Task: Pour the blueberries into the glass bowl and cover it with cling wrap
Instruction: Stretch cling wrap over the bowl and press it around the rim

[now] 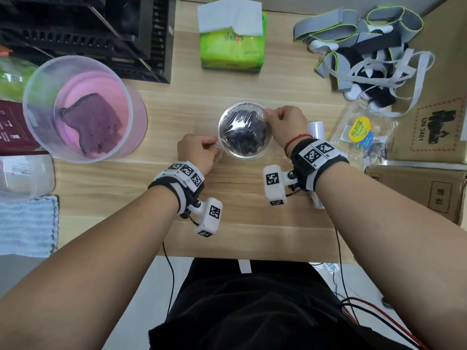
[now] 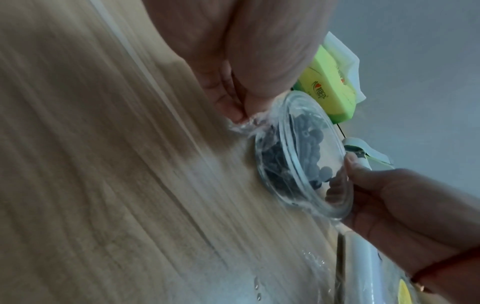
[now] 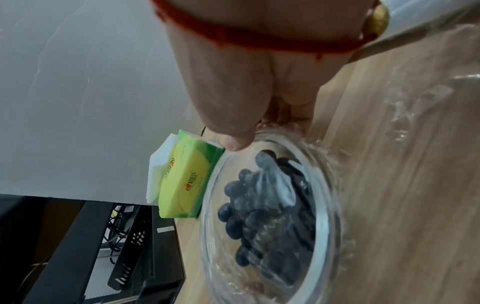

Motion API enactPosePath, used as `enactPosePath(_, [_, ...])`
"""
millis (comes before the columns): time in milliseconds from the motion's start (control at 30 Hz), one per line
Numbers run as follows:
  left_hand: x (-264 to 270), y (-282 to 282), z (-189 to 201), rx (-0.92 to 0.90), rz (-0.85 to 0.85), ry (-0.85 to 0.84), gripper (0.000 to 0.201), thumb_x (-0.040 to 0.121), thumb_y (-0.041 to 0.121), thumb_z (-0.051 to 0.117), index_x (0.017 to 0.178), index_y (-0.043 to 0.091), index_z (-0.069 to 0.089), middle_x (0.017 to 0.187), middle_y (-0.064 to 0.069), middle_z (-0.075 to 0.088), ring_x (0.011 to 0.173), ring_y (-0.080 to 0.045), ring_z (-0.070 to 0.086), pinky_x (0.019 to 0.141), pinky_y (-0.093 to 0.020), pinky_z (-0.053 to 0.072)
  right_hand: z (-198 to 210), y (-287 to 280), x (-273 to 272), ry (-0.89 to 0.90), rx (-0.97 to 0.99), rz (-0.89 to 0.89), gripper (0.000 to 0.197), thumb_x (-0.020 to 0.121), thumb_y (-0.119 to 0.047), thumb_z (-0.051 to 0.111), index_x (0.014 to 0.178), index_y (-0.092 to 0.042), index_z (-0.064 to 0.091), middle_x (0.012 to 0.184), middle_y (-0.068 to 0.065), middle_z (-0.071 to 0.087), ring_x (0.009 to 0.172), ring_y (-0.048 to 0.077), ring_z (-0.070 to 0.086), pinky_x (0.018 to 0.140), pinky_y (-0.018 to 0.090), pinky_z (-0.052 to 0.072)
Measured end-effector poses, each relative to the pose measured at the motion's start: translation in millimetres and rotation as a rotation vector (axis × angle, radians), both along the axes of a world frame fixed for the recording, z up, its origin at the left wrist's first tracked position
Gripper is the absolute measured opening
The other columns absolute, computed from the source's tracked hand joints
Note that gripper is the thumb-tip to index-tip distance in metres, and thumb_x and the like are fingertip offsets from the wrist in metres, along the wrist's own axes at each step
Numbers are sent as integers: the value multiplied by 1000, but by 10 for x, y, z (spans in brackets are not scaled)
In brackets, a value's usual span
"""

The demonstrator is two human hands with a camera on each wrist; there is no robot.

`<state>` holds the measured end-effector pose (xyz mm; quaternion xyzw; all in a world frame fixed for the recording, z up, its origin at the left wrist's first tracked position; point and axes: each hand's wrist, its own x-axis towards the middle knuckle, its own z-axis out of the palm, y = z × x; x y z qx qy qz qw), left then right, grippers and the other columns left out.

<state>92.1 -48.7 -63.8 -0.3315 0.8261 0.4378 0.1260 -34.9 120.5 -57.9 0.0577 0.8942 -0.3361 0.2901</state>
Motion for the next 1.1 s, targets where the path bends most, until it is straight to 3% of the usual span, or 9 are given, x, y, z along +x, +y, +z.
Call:
enactPosePath(100, [-18,9,-2,141,90,-68,15,91,16,65,93,18,80,79,4,77,74,-8,71,76,-19,54,-3,-3,-18,8,23,8,36,97,-38,55,69,-15,58,77,6,61,76,20,55,69,24,39])
enactPosePath(233, [-71,4,100,490,378,-25,22,93,13,58,80,5,74,75,-10,75,70,-21,74,71,-35,62,-19,3,-21,13,27,-14,37,96,-39,56,65,-19,54,79,4,62,79,21,57,72,25,41])
enactPosePath(333, [-28,16,38,425,341,-10,34,78,50,75,83,16,76,82,-4,78,83,-23,75,83,-42,59,-29,5,-19,16,26,-21,30,96,-40,57,77,-16,60,82,3,63,81,20,57,74,26,42])
enactPosePath(400, [15,53,-4,377,325,-25,26,71,50,80,79,25,75,82,-2,78,84,-22,75,87,-45,59,-26,3,-26,18,24,-30,28,95,-40,57,80,-17,61,83,1,64,81,19,56,74,24,41])
enactPosePath(467, [3,83,30,378,325,-9,8,84,29,76,80,23,73,81,-4,77,82,-20,75,85,-41,60,-25,-1,-33,22,27,-35,26,95,-39,57,82,-18,61,84,0,63,82,17,56,74,23,38])
enactPosePath(600, [-4,94,45,474,417,32,17,96,1,60,83,9,69,80,-10,74,77,-19,74,77,-27,59,-52,-7,-43,30,33,-55,26,95,-40,57,86,-17,62,87,0,64,84,18,57,75,24,39])
enactPosePath(833, [-72,128,-82,471,485,-67,19,93,4,64,80,17,70,62,5,74,62,-11,70,85,-35,60,-80,-27,-5,46,38,-68,26,96,-40,57,88,-16,63,86,-1,63,83,17,56,74,24,38])
enactPosePath(1000, [-115,181,-42,550,693,-33,15,90,-4,65,89,10,69,76,-2,72,62,-9,67,66,-20,57,-78,-26,-5,45,37,-76,25,96,-40,57,86,-17,59,86,-1,62,84,17,56,74,25,38])
enactPosePath(1100, [-141,199,-11,605,772,4,20,96,5,60,79,10,69,75,-1,70,65,-8,67,69,-21,58,-88,-15,-8,50,37,-80,26,95,-41,57,88,-16,60,89,0,63,87,18,57,76,26,41])
